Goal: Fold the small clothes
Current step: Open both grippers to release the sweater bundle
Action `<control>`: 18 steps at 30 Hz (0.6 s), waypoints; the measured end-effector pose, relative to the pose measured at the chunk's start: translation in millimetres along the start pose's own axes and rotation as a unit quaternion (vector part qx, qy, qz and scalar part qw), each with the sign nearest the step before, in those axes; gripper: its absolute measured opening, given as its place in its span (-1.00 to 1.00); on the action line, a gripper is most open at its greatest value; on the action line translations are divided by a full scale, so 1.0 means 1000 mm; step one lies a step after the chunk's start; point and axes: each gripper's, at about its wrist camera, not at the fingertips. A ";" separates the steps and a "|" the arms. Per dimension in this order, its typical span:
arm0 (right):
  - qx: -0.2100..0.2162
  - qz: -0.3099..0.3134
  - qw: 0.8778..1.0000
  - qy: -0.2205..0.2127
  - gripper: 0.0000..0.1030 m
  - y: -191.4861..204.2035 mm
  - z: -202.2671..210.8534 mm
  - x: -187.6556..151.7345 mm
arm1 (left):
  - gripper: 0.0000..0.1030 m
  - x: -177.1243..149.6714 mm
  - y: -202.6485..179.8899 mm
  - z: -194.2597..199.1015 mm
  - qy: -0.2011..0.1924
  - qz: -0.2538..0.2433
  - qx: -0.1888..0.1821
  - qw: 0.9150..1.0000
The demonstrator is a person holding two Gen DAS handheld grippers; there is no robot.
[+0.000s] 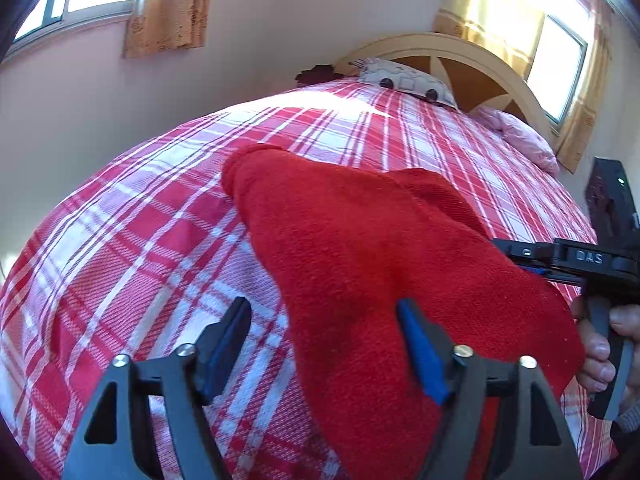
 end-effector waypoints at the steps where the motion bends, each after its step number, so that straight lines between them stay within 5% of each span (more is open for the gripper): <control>1: -0.007 0.001 1.000 -0.007 0.11 -0.001 0.006 -0.001 | 0.52 0.000 0.002 0.002 0.003 0.007 0.001 1.000; 6: -0.038 0.012 0.998 -0.044 0.12 0.004 0.043 -0.014 | 0.52 0.001 -0.004 0.022 0.008 -0.001 0.026 1.000; 11: -0.054 0.031 0.993 -0.098 0.61 0.026 0.090 -0.034 | 0.62 -0.002 -0.023 0.060 -0.021 -0.044 0.048 0.998; 18: -0.088 0.066 0.977 -0.183 0.90 0.070 0.160 -0.061 | 0.78 0.008 -0.033 0.123 -0.085 -0.043 0.039 0.995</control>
Point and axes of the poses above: each gripper's, at about its wrist camera, not at the fingertips, and z roughly against the way its jaws point, y to its left, x to its top
